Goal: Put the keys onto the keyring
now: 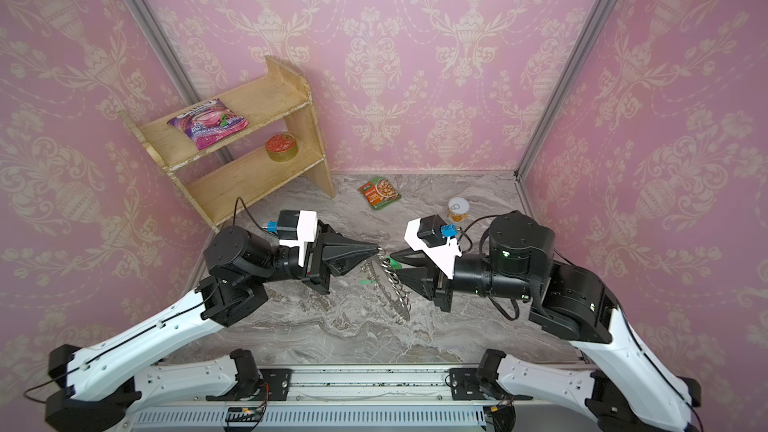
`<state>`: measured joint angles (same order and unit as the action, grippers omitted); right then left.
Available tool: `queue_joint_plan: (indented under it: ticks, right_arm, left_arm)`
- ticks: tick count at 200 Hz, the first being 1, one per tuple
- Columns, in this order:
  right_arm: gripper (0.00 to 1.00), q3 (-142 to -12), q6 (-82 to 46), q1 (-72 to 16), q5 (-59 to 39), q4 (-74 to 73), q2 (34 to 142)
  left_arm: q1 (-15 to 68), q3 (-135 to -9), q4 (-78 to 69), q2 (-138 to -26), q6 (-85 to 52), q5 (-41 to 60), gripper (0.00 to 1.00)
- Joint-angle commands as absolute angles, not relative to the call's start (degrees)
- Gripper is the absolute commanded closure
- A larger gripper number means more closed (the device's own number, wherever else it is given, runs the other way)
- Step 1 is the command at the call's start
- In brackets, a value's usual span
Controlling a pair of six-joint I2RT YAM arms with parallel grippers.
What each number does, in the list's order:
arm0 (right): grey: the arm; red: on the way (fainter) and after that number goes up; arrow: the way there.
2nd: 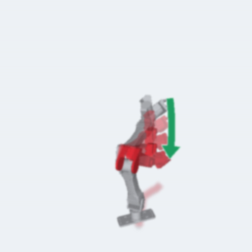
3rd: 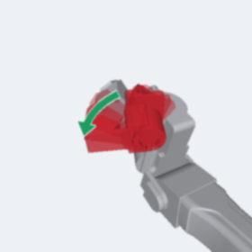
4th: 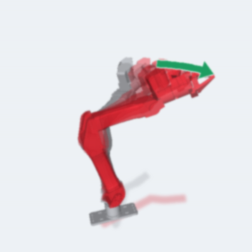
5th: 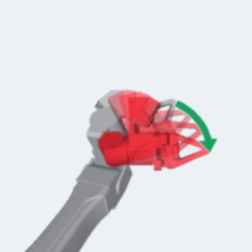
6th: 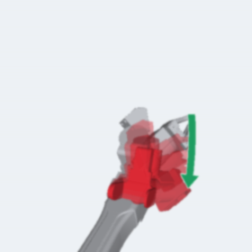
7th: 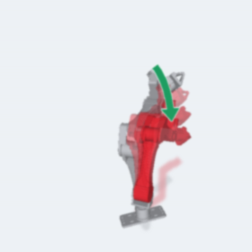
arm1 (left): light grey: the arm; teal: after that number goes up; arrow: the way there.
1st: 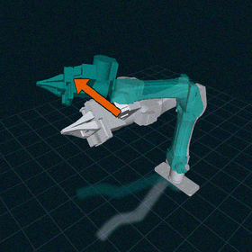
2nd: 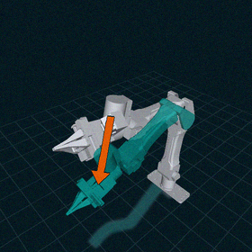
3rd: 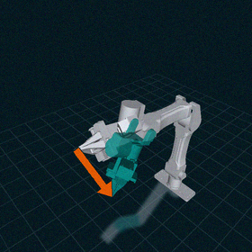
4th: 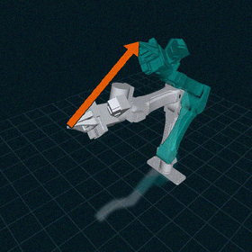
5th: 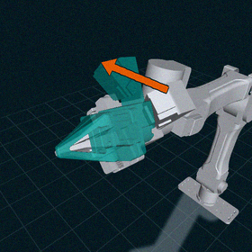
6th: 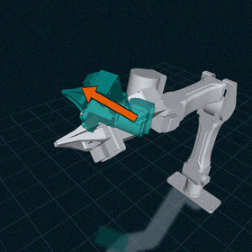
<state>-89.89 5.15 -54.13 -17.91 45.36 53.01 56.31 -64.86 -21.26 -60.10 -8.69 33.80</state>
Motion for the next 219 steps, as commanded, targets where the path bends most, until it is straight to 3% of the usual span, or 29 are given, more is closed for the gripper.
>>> queue_joint_plan:
  ticks: [1, 44, 123, 219]
  right_arm:
    - [0.66, -92.41, 7.27, -54.23, -16.45, 47.04, 52.21]
    - [0.61, -93.52, 8.69, -54.23, -15.56, 47.57, 52.56]
    - [0.61, -92.65, 10.03, -54.17, -11.45, 45.34, 51.67]
    - [0.60, -90.27, 5.22, -54.19, -21.53, 38.48, 55.31]
  left_arm:
    - [56.16, -64.83, -23.83, -59.31, -8.95, 34.62, 1.00]
    - [56.16, -65.36, -23.70, -59.63, -9.01, 35.06, 1.00]
    - [56.19, -65.83, -23.75, -60.03, -9.40, 35.51, 1.00]
    - [56.16, -65.65, -23.99, -60.13, -9.49, 35.35, 1.00]
